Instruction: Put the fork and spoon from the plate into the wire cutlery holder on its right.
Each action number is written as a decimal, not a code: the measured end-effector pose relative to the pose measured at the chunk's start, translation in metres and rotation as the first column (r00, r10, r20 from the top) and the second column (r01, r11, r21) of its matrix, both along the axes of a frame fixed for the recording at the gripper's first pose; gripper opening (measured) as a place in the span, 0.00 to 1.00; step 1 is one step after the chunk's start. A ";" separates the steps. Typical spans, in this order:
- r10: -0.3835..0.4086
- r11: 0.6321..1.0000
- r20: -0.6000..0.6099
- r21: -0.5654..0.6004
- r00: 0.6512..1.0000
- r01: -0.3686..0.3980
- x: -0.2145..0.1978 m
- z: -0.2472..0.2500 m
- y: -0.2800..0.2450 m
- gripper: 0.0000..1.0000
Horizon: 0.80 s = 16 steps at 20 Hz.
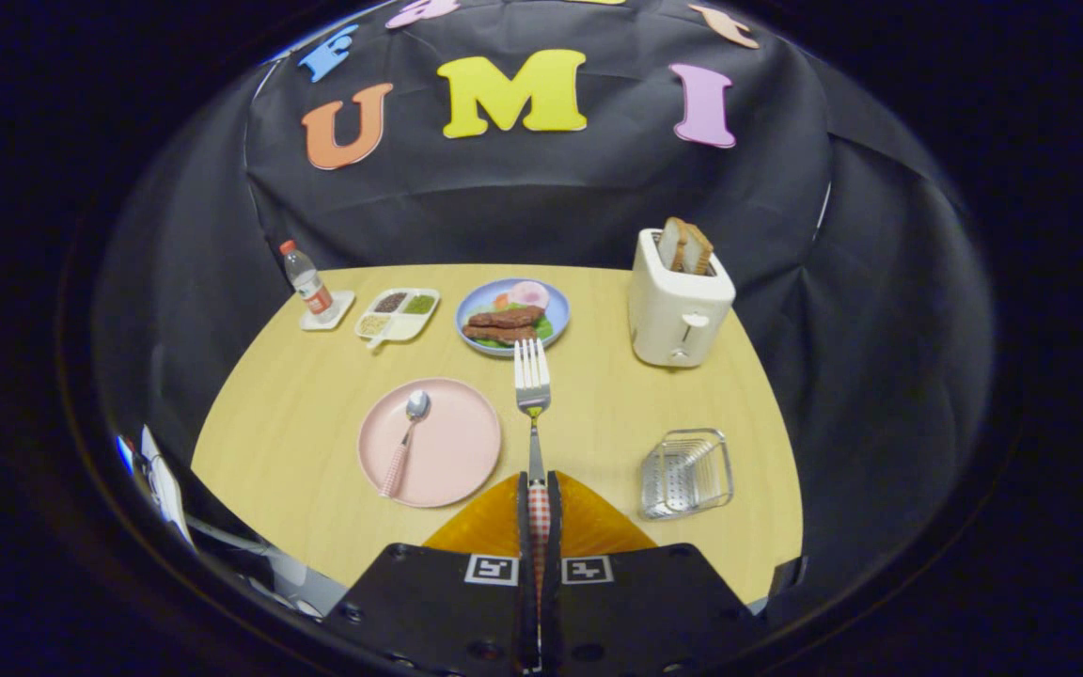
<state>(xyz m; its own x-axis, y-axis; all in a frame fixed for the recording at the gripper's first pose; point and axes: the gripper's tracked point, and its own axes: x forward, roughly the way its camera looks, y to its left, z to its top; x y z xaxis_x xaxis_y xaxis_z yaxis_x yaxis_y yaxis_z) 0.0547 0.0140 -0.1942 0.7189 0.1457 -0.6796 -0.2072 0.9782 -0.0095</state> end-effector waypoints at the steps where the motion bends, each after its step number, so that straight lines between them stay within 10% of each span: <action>1: -0.014 1.000 -0.006 -0.010 1.000 0.014 0.000 0.002 -0.015 0.02; 16: -0.136 0.990 -0.329 -0.022 0.935 0.137 0.013 -0.051 -0.126 0.02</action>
<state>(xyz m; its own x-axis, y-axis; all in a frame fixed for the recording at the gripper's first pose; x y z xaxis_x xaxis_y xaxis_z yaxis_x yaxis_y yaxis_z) 0.0680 -0.1116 -0.2452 0.4685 0.0632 -0.8812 -0.0630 0.9973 0.0380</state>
